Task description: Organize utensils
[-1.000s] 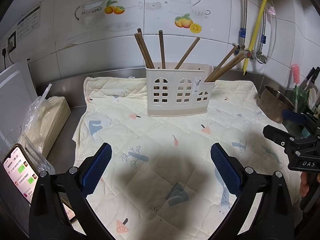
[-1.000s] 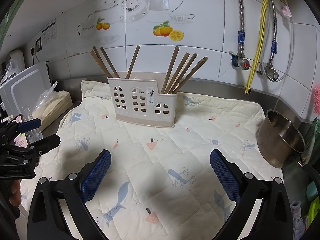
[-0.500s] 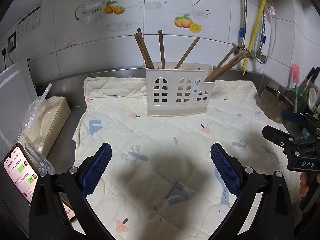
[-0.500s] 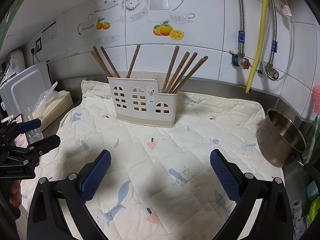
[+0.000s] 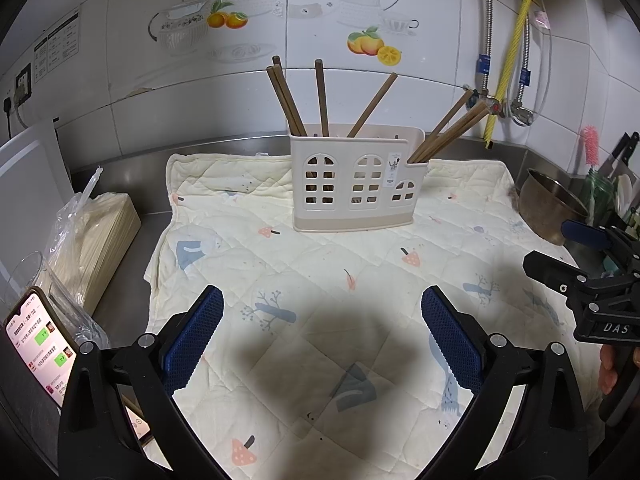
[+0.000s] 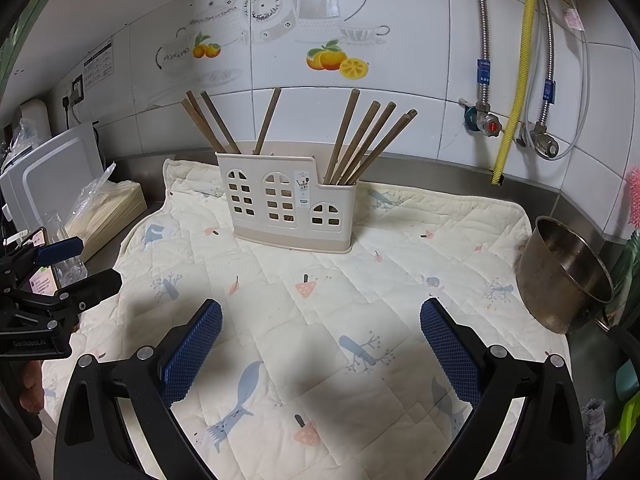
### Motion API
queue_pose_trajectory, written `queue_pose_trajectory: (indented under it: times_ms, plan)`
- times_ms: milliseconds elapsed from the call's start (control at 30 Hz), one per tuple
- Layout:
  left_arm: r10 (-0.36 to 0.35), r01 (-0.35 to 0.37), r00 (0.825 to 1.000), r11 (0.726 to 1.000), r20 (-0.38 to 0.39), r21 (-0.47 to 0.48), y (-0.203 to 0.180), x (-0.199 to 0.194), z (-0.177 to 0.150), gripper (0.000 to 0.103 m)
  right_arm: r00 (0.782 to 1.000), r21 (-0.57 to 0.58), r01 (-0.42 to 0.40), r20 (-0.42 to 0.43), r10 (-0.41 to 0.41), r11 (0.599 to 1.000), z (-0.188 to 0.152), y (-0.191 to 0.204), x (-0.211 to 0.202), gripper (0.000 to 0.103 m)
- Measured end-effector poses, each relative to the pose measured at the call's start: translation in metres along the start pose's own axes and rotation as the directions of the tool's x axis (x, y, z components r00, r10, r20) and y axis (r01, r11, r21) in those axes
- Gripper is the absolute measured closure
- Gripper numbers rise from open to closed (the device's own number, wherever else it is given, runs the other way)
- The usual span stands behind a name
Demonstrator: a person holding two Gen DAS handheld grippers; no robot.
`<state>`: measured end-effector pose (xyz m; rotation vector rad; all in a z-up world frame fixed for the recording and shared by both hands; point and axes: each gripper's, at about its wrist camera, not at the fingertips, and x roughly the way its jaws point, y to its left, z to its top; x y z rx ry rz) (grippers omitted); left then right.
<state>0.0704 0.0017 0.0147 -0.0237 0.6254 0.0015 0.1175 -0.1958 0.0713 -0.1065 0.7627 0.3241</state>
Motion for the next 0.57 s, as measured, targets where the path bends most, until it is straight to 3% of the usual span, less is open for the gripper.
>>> queue_pose_trajectory:
  times_ms: [567]
  plan:
    - [0.006,-0.006,1.0,1.0,-0.012,-0.014,0.0026,0.0018,0.001,0.005,1.0,0.007,-0.003,-0.002,0.003,1.0,-0.0035,-0.0008,0.001,0.007]
